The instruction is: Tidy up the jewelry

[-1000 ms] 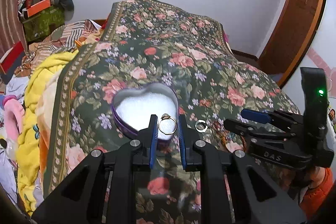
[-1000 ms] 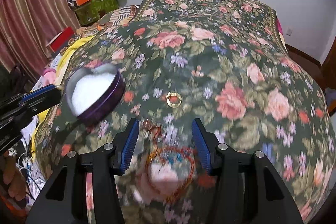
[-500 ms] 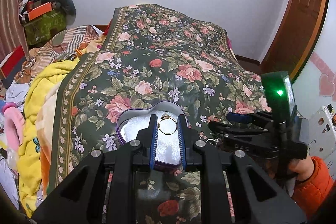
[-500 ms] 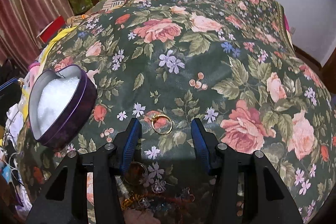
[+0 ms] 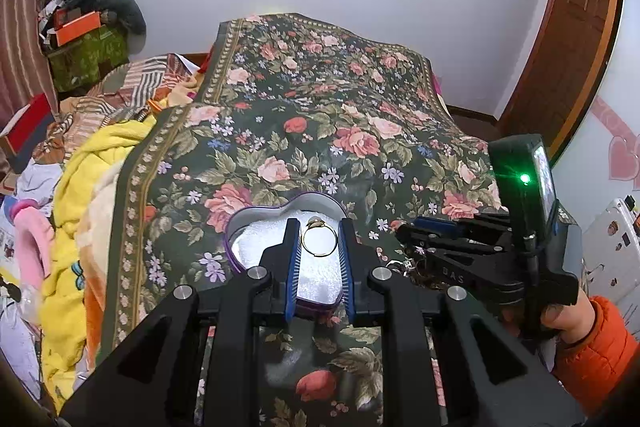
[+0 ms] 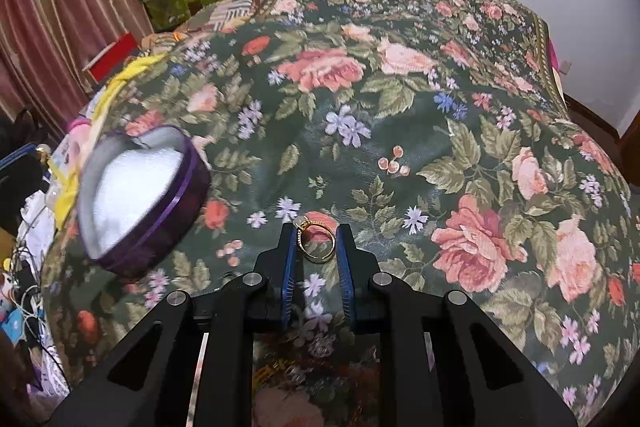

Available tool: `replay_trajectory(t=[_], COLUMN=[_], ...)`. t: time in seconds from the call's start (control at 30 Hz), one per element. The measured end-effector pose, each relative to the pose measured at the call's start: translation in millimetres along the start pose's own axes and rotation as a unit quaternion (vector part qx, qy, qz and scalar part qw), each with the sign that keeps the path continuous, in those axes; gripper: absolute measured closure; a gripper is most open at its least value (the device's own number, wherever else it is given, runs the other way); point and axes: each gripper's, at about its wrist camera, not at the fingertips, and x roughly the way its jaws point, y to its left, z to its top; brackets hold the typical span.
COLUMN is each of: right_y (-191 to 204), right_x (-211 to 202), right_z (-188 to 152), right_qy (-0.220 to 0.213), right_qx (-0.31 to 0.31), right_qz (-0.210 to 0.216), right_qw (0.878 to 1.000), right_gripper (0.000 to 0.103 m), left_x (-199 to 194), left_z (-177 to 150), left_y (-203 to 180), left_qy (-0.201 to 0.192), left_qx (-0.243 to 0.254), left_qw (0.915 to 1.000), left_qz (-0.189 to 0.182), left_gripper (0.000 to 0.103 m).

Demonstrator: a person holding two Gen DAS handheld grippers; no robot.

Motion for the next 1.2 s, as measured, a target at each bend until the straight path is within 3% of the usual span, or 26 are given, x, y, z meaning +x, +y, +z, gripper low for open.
replay_trajectory(t=[0.4,0.6,0.83,1.2], right_y=[30,51,72,73], right_x=[-65,-76,-64,-26], right_z=[21,30,32,28], right_qy=[-0.091,-0.115,-0.111,-0.068], right_qx=[-0.025,-0.037,-0.051,-0.046], right_qz=[0.016,0.041,0.067,0.082], right_qw=[0.995,0.992,0.990,0.993], right_gripper=[0.085,0.085,0.085,0.085], left_x=[-26,-37,-36,-5], left_z=[6,12,14,8], left_y=[3,10,24,39], left_qy=[-0.023,-0.039,-0.036,0.000], left_qx=[-0.003,-0.001,-0.015,-0.027], left_qw=[0.9996,0.9988,0.9984,0.9990], left_qz=[0.016,0.030,0.040,0.036], left_gripper=[0.086,0.086,0.086,0.086])
